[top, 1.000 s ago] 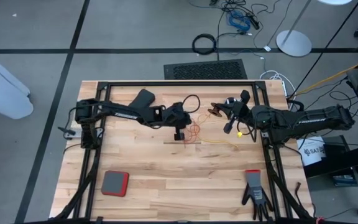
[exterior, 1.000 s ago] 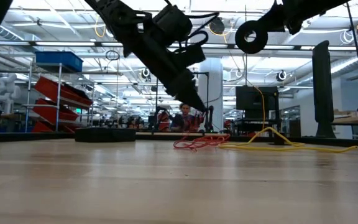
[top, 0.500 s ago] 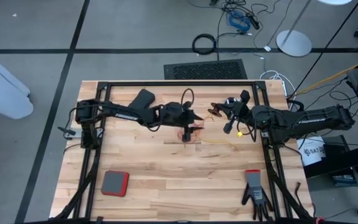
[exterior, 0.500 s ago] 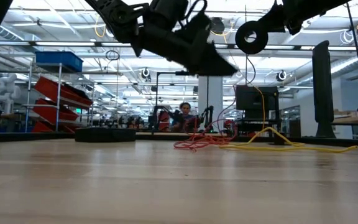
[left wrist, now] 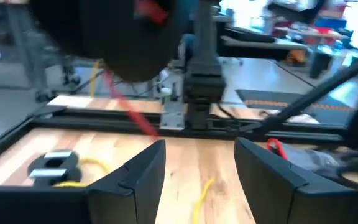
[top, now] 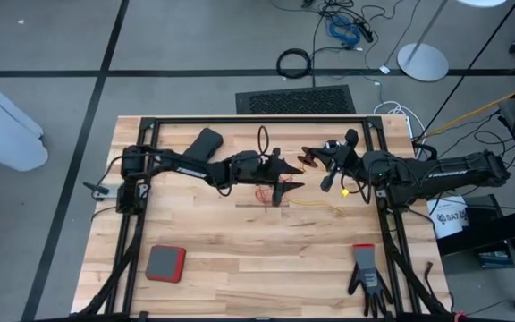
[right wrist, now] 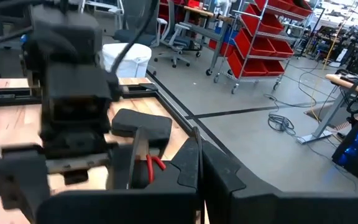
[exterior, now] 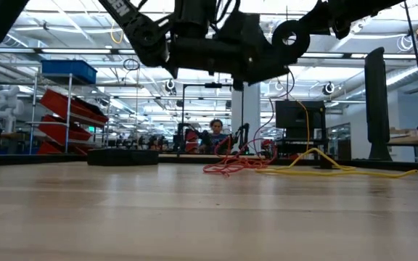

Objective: Coil cords
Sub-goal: Uncoil the red wire from the spool

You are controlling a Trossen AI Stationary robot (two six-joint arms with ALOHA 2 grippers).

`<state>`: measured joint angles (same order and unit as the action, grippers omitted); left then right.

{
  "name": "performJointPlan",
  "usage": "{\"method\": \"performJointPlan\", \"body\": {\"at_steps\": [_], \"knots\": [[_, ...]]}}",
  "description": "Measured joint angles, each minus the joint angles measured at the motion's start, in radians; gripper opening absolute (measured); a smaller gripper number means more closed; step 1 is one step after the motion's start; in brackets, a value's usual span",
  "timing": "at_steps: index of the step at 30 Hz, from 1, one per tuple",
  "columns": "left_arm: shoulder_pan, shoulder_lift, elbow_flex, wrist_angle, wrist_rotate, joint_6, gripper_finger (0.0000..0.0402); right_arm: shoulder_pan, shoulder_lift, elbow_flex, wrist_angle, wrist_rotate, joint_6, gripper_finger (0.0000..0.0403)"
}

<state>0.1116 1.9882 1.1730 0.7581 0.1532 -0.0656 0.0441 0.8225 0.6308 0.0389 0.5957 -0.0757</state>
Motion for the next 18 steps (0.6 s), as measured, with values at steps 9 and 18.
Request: {"method": "performJointPlan", "body": {"at_steps": [9,18], "knots": [[0.0,0.021,0.0,0.017,-0.053,-0.034,0.0198,0.003,0.019,0.0,0.003,-0.002,0.001,0.0],[-0.004,-0.024,0.0,-0.086,-0.143,0.065,0.0198,0.003,0.019,0.0,-0.004,-0.021,0.001,0.0]]}}
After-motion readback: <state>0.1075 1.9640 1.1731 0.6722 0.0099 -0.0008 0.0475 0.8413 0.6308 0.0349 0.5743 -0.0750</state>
